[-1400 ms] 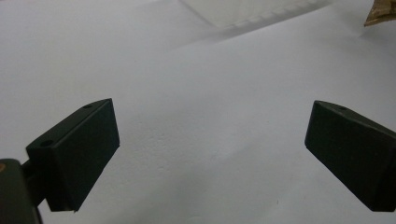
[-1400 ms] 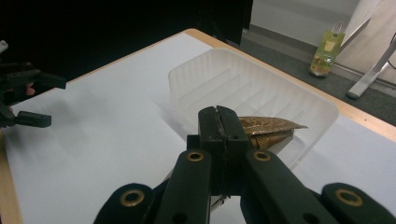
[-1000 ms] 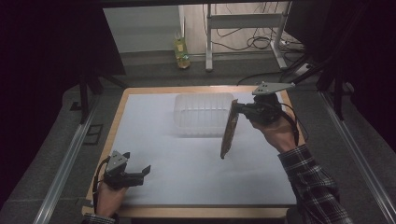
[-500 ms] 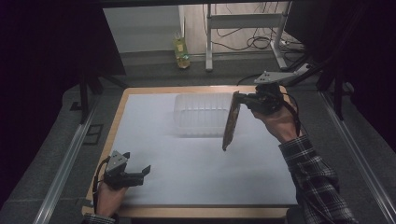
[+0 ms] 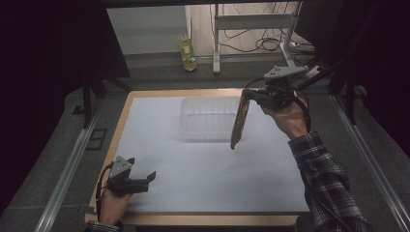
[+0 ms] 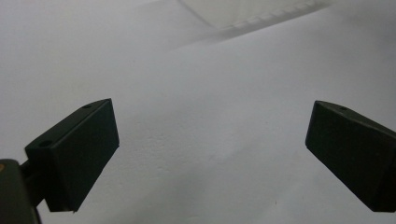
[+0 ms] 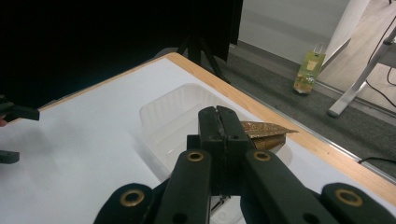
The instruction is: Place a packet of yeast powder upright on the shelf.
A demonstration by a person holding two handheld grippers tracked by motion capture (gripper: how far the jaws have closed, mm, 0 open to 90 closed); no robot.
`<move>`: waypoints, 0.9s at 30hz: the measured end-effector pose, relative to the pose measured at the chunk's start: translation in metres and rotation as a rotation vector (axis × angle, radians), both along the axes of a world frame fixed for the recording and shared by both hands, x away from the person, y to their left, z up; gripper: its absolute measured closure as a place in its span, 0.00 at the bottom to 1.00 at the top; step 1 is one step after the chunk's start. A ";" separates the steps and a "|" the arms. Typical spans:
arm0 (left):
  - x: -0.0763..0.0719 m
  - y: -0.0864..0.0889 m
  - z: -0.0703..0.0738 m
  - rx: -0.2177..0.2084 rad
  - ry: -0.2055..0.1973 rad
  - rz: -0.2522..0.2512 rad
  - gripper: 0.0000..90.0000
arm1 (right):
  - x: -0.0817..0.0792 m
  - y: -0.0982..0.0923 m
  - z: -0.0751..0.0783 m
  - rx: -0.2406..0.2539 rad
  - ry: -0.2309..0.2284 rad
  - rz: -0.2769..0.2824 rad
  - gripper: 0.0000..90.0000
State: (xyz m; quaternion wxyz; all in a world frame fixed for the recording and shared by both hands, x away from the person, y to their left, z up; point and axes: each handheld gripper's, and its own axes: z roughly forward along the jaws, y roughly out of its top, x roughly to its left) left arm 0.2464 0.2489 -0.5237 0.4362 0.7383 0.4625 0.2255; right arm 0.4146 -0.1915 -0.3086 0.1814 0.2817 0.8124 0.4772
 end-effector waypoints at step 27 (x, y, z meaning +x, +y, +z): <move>0.000 0.001 0.000 -0.009 0.001 0.002 0.02 | 0.026 0.003 0.014 0.012 -0.025 0.006 1.00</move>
